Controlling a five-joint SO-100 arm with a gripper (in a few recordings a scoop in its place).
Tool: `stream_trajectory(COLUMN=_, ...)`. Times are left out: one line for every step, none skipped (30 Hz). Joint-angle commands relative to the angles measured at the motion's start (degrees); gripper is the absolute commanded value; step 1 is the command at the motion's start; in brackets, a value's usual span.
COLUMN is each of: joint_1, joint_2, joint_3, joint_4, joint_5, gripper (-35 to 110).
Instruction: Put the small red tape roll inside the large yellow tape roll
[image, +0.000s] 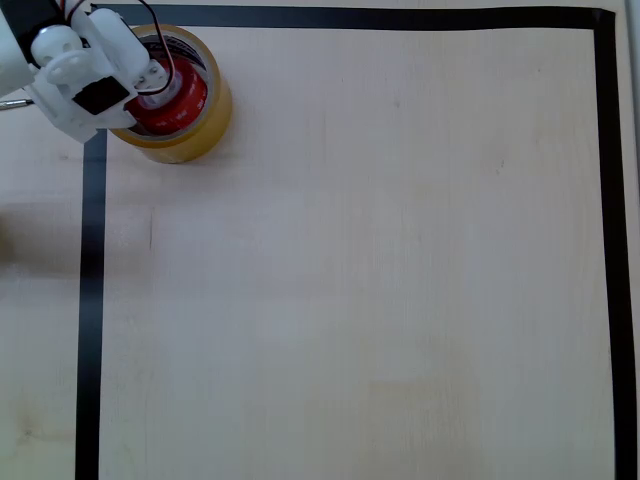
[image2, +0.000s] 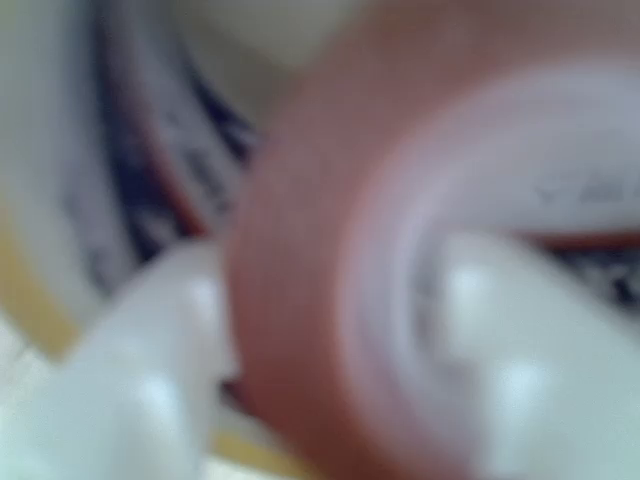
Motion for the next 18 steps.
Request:
stream_trajectory(joint_1=0.1, joint_2=5.5, joint_3=0.1, joint_4=0.0, joint_5=0.4, gripper=15)
stream_trajectory(joint_1=0.1, joint_2=6.1, joint_3=0.2, joint_4=0.1, joint_5=0.4, gripper=15)
stream_trajectory(joint_1=0.1, joint_2=6.8, joint_3=0.4, joint_4=0.3, joint_5=0.4, gripper=16)
stream_trajectory(joint_1=0.2, joint_2=7.6, joint_3=0.4, joint_4=0.3, joint_5=0.4, gripper=17)
stream_trajectory(joint_1=0.3, joint_2=8.6, joint_3=0.4, joint_4=0.4, joint_5=0.4, gripper=17)
stream_trajectory(joint_1=0.4, joint_2=9.6, joint_3=0.4, joint_4=0.6, joint_5=0.4, gripper=17)
stream_trajectory(joint_1=0.4, joint_2=10.5, joint_3=0.4, joint_4=1.1, joint_5=0.4, gripper=17)
stream_trajectory(joint_1=0.4, joint_2=11.4, joint_3=0.4, joint_4=1.5, joint_5=0.4, gripper=17)
stream_trajectory(joint_1=0.4, joint_2=12.3, joint_3=0.4, joint_4=2.1, joint_5=0.3, gripper=17)
stream_trajectory(joint_1=0.4, joint_2=13.4, joint_3=0.3, joint_4=2.8, joint_5=0.3, gripper=17)
stream_trajectory(joint_1=0.4, joint_2=14.5, joint_3=-0.6, joint_4=4.0, joint_5=0.1, gripper=17)
stream_trajectory(joint_1=1.0, joint_2=15.9, joint_3=-2.0, joint_4=5.4, joint_5=-0.4, gripper=17)
stream_trajectory(joint_1=1.8, joint_2=17.5, joint_3=-3.9, joint_4=6.7, joint_5=-1.0, gripper=17)
stream_trajectory(joint_1=3.0, joint_2=19.1, joint_3=-6.0, joint_4=7.5, joint_5=-1.8, gripper=17)
stream_trajectory(joint_1=4.5, joint_2=20.5, joint_3=-8.1, joint_4=7.7, joint_5=-2.5, gripper=17)
stream_trajectory(joint_1=6.2, joint_2=21.7, joint_3=-10.1, joint_4=7.6, joint_5=-3.4, gripper=17)
stream_trajectory(joint_1=8.1, joint_2=22.6, joint_3=-12.0, joint_4=7.1, joint_5=-3.9, gripper=17)
stream_trajectory(joint_1=10.2, joint_2=23.3, joint_3=-13.7, joint_4=6.0, joint_5=-4.1, gripper=17)
